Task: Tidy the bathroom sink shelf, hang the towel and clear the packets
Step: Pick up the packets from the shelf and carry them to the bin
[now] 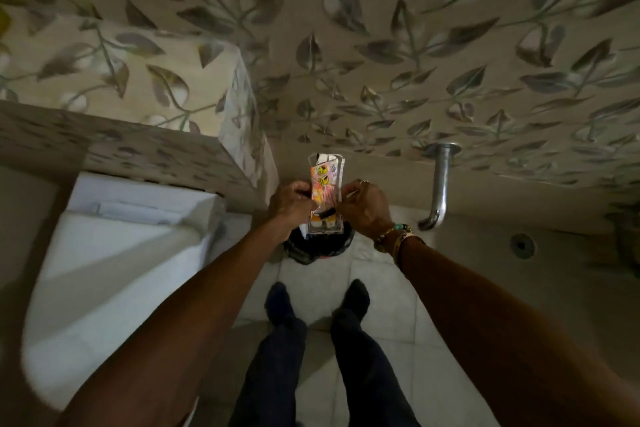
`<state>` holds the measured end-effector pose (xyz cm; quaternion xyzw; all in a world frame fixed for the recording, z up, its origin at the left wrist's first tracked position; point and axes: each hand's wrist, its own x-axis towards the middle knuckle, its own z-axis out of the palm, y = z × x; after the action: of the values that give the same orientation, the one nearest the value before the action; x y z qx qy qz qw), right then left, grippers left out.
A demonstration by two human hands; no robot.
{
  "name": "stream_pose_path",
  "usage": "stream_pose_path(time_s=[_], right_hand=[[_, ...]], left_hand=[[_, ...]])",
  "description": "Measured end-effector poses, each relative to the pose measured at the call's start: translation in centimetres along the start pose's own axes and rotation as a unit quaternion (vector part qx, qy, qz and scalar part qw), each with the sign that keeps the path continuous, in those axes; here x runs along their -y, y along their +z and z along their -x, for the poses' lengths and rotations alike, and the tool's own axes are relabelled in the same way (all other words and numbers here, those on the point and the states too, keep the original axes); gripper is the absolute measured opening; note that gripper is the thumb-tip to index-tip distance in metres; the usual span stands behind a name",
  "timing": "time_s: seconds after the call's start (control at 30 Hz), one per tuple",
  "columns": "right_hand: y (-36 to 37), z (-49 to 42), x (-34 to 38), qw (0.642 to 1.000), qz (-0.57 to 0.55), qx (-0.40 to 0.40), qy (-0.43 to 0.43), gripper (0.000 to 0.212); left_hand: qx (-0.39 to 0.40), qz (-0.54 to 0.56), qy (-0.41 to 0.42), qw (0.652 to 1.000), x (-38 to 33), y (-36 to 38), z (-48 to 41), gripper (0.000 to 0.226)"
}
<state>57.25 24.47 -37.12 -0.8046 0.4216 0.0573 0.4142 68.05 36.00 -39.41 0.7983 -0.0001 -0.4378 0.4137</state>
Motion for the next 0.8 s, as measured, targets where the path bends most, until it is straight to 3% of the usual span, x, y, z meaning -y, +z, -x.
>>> stream_pose_path(time_s=[0.07, 0.17, 0.4, 0.53, 0.8], right_hand=[[1.6, -0.5, -1.4, 1.000, -0.005, 0.012, 0.001, 0.031], [4.9, -2.0, -3.9, 0.999, 0.002, 0.043, 0.015, 0.009], [11.4, -5.1, -10.0, 0.997, -0.037, 0.065, 0.037, 0.007], [15.0, -7.2, -13.6, 0.993, -0.037, 0.098, 0.056, 0.022], [20.6, -10.5, -19.1, 0.987, -0.072, 0.132, 0.056, 0.013]], left_hand=[[-0.003, -0.011, -0.007, 1.000, 1.6, 0.9, -0.9, 0.035], [-0.012, -0.009, -0.016, 1.000, 4.5, 2.4, -3.2, 0.041], [-0.008, -0.021, -0.055, 0.998, 11.4, 5.8, -9.4, 0.052], [-0.003, -0.045, -0.072, 0.996, 16.1, 7.9, -13.3, 0.051], [-0.009, -0.065, -0.063, 0.996, 21.9, 11.3, -18.8, 0.038]])
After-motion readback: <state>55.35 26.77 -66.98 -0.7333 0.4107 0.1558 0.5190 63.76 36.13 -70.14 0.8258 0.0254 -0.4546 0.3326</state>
